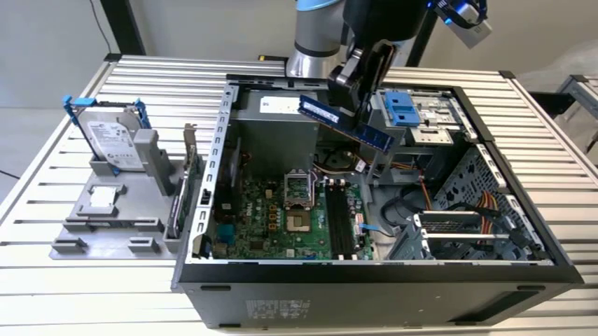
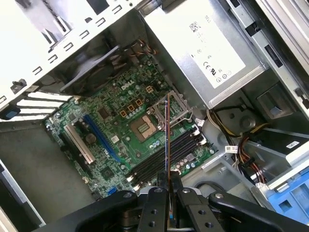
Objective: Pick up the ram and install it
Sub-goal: 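Insert the ram into the slot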
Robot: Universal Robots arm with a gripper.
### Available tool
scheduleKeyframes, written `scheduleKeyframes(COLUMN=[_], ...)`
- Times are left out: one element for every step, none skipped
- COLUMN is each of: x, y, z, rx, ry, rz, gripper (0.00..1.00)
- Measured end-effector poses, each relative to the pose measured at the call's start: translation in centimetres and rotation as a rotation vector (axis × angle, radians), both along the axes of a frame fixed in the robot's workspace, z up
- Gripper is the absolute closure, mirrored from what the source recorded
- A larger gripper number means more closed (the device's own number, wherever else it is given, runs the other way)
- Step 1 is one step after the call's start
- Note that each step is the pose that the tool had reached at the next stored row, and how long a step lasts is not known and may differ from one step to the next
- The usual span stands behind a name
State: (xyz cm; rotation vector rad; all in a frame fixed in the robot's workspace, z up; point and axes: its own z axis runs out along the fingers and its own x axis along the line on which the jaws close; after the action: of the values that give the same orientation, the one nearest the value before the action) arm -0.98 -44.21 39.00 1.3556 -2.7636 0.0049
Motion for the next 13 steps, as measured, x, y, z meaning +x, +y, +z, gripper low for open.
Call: scheduleKeyframes(x=[0.00, 0.00, 0.00, 0.00, 0.00, 0.00, 0.00, 0.00, 0.00, 0.01, 0.04, 0.07, 0.10], y=[0.00, 0.00, 0.00, 0.00, 0.00, -0.01, -0.01, -0.02, -0.02, -0.02, -0.02, -0.03, -0.03], z=[0.00, 0.00, 0.00, 0.00, 0.00, 0.00, 0.00, 0.00, 0.00, 0.00, 0.00, 0.00, 0.00], rx=[0.0000, 0.0000, 0.0000, 0.0000, 0.0000, 0.0000, 0.0000, 0.0000, 0.0000, -0.0001, 0.0000, 0.0000, 0.0000], ry=[0.0000, 0.0000, 0.0000, 0.0000, 0.0000, 0.0000, 0.0001, 0.0001, 0.0003, 0.0004, 0.0007, 0.0010, 0.0014], rz=[-0.003, -0.007, -0.011, -0.015, -0.019, -0.023, -0.027, -0.031, -0.035, -0.039, -0.042, -0.044, -0.046], gripper=[1.00, 1.00, 1.00, 1.00, 1.00, 1.00, 1.00, 1.00, 1.00, 1.00, 1.00, 1.00, 1.00])
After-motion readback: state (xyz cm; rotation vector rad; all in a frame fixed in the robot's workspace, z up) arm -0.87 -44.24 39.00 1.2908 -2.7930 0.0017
